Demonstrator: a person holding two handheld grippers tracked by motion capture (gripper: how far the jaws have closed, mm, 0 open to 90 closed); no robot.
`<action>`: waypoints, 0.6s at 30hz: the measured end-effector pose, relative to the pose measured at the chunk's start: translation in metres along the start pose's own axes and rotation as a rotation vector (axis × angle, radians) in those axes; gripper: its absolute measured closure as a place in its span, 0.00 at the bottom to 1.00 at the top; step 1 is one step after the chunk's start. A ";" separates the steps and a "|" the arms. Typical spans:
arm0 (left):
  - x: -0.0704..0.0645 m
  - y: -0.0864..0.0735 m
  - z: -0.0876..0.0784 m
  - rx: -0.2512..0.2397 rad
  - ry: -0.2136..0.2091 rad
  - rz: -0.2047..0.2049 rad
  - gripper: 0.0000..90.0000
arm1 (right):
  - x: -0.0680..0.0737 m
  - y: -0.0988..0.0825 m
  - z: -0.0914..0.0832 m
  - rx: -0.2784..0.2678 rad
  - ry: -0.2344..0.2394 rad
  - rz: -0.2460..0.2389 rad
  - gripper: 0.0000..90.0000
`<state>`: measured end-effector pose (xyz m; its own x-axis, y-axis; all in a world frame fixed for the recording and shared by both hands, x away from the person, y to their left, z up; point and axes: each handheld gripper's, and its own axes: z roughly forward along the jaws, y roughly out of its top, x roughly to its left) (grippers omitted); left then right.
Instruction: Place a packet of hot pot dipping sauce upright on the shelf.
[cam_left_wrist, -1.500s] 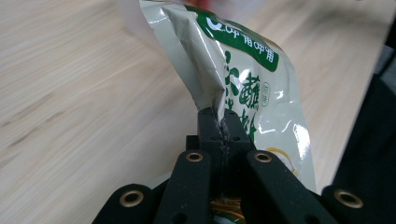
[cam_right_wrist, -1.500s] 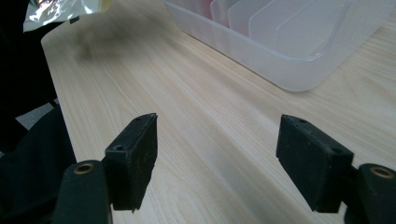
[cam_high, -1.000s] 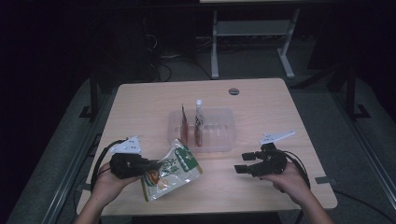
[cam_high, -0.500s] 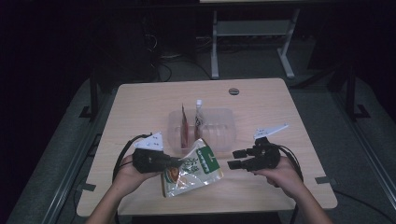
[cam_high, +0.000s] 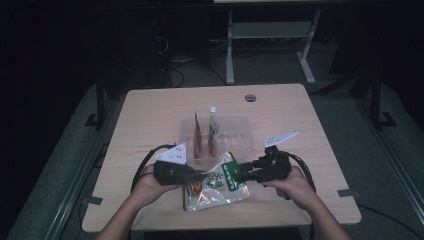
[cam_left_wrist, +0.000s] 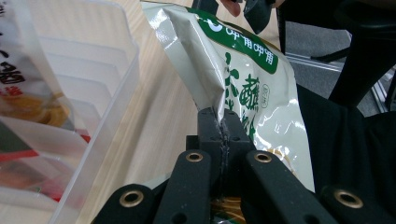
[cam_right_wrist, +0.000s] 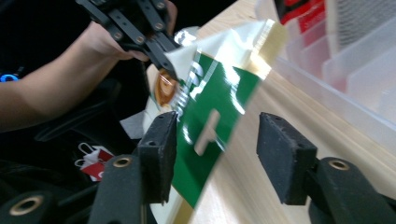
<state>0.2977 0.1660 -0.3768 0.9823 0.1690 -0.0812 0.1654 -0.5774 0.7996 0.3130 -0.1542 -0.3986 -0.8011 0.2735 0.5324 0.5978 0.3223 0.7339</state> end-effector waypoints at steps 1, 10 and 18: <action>0.000 0.000 0.001 0.000 -0.004 0.004 1.00 | 0.000 0.000 0.001 0.005 0.005 0.002 0.54; 0.000 0.000 0.005 -0.003 -0.009 0.013 1.00 | 0.000 -0.002 0.003 0.009 0.047 0.006 0.77; 0.002 -0.001 0.006 0.001 0.007 0.007 1.00 | 0.004 -0.002 0.005 0.004 0.072 -0.004 0.94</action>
<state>0.3001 0.1617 -0.3813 0.9829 0.1700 -0.0715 0.1584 -0.5796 0.7994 0.3092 -0.1492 -0.3998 -0.8035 0.2066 0.5583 0.5945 0.3274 0.7344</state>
